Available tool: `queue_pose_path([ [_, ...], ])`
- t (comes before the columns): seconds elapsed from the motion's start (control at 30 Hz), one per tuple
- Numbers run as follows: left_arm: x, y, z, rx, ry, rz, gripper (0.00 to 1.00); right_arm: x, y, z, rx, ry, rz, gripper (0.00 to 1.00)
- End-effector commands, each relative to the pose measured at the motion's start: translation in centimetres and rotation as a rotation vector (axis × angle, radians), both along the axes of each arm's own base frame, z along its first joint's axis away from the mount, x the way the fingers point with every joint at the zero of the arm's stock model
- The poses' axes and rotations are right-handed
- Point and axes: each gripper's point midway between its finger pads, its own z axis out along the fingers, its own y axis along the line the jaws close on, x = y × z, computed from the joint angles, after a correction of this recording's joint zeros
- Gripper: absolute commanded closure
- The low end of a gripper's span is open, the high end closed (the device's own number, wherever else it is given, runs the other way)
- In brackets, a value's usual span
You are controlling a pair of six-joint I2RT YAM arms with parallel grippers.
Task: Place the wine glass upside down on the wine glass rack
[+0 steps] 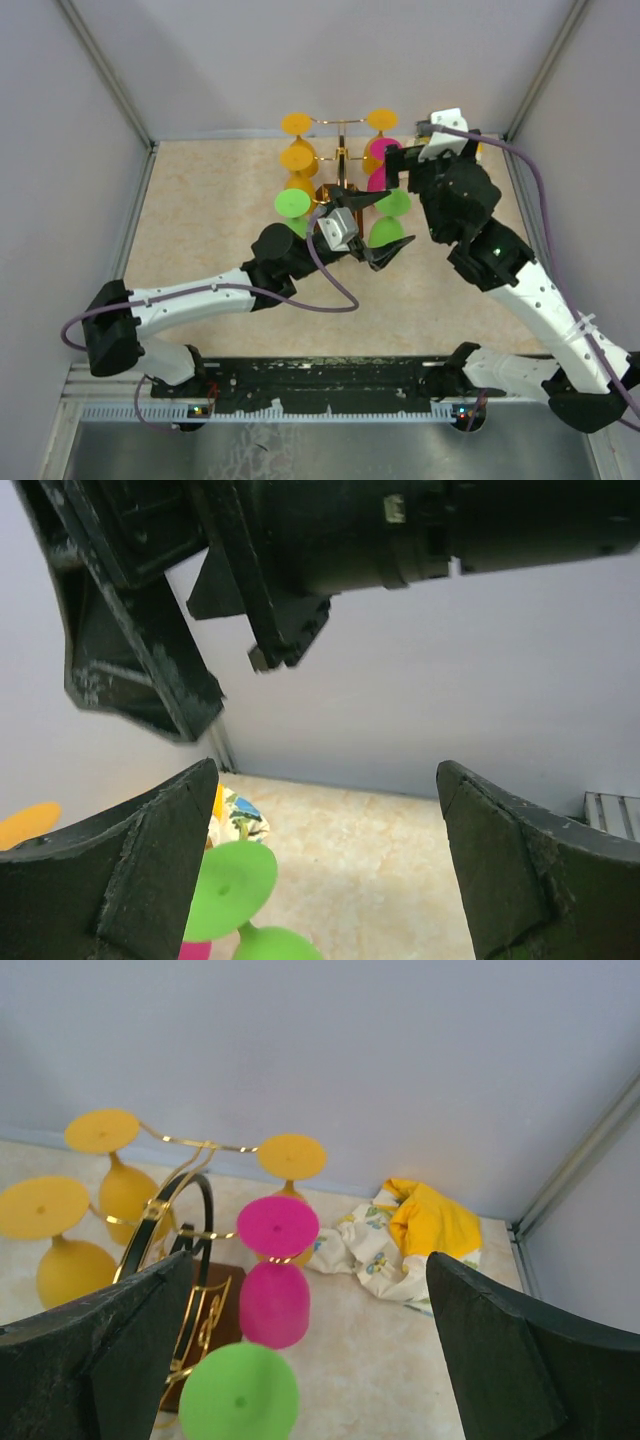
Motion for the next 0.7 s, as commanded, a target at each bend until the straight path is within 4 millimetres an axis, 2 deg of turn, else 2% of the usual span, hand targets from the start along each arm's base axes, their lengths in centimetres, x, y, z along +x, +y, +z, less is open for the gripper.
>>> queue_pose_path([
  [0.0, 0.0, 0.2, 1.9, 0.054, -0.046, -0.006, 0.05, 1.1, -1.5, 5.0, 0.048, -0.076, 0.048, 0.01],
  [0.07, 0.4, 0.3, 2.0, 0.058, -0.035, -0.008, 0.04, 2.2, -2.6, 5.8, 0.039, -0.082, 0.020, 0.01],
  [0.13, 1.2, 0.5, 2.2, 0.062, -0.013, -0.005, 0.04, 3.9, -4.1, 5.8, 0.034, -0.071, -0.011, 0.01],
  [0.23, 4.4, 1.6, 2.3, 0.069, 0.051, 0.035, 0.04, 6.5, -6.4, 5.2, 0.069, -0.041, -0.028, 0.01],
  [0.33, 8.9, 4.2, 3.0, 0.045, 0.173, 0.020, 0.09, 8.8, -8.4, 3.4, 0.092, 0.015, -0.036, 0.01],
  [0.43, 13.1, 7.9, 4.7, 0.022, 0.196, 0.087, 0.10, 9.8, -10.1, 1.4, 0.095, 0.064, -0.064, 0.01],
  [0.6, 16.8, 12.6, 8.0, 0.032, 0.140, 0.233, 0.08, 10.1, -12.4, -1.4, 0.127, 0.112, -0.097, 0.01],
  [0.67, 18.2, 14.4, 8.3, 0.026, 0.150, 0.288, 0.07, 10.3, -13.3, -2.7, 0.134, 0.142, -0.121, 0.01],
])
